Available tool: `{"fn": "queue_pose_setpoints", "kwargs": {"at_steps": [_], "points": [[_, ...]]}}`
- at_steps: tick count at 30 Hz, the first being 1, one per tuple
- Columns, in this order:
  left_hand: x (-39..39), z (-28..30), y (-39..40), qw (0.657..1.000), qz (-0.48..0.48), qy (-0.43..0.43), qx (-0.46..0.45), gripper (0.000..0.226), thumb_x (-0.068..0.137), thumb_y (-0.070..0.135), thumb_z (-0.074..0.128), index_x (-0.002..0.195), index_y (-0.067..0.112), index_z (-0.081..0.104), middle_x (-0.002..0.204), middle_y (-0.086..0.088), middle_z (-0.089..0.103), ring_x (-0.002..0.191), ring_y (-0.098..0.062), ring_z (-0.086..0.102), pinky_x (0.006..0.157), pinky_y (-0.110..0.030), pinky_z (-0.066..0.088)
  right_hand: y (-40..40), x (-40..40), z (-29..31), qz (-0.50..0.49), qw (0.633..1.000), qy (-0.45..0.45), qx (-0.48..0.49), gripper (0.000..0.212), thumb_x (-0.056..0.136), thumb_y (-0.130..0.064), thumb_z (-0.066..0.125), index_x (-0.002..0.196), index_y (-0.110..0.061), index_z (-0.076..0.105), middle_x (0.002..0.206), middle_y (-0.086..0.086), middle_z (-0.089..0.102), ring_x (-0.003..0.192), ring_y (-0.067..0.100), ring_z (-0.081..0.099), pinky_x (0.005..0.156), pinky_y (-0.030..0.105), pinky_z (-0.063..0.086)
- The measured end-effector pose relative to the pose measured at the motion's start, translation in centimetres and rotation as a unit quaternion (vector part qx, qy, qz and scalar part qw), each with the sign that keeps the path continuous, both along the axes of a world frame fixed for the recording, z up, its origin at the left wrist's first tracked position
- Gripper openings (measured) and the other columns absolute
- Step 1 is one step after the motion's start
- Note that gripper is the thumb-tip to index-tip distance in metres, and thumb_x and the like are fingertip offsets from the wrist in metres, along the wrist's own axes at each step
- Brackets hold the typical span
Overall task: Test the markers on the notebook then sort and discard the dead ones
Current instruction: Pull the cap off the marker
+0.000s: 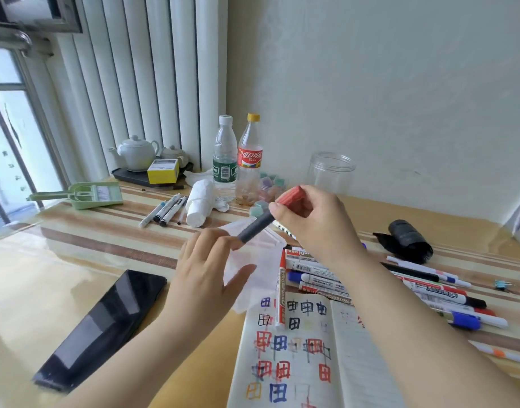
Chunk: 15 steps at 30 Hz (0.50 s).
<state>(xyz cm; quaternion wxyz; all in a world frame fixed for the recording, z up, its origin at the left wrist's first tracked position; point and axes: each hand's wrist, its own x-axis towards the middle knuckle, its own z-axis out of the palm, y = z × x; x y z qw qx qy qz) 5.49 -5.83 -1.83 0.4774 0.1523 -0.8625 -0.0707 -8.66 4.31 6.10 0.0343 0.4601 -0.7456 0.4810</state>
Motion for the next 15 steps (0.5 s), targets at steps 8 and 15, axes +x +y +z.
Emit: {"fn": "queue_pose_setpoints", "kwargs": {"at_steps": [8,15], "points": [[-0.1,-0.4,-0.1,1.000,-0.013,-0.015,0.001,0.020,0.068,0.019,0.075,0.077,0.010,0.060,0.082,-0.004,0.055,0.080,-0.014,0.042,0.065,-0.023,0.038,-1.4,1.0,-2.2,0.028,0.983,0.040,0.175,0.035,0.090,-0.049,0.053,0.105,-0.023,0.069,0.091,0.005,0.050,0.068,0.004,0.042,0.057,0.018,0.031],[-0.8,-0.7,0.5,1.000,0.008,-0.009,-0.003,0.022,0.070,0.018,0.076,0.085,0.008,0.062,0.088,-0.008,0.056,0.086,-0.015,0.043,0.068,-0.024,0.040,3.6,-1.9,-3.3,-0.051,0.987,-0.022,0.148,0.023,0.090,-0.033,0.059,0.112,-0.026,0.062,0.080,-0.013,0.049,0.066,-0.001,0.046,0.057,0.008,0.035]]}}
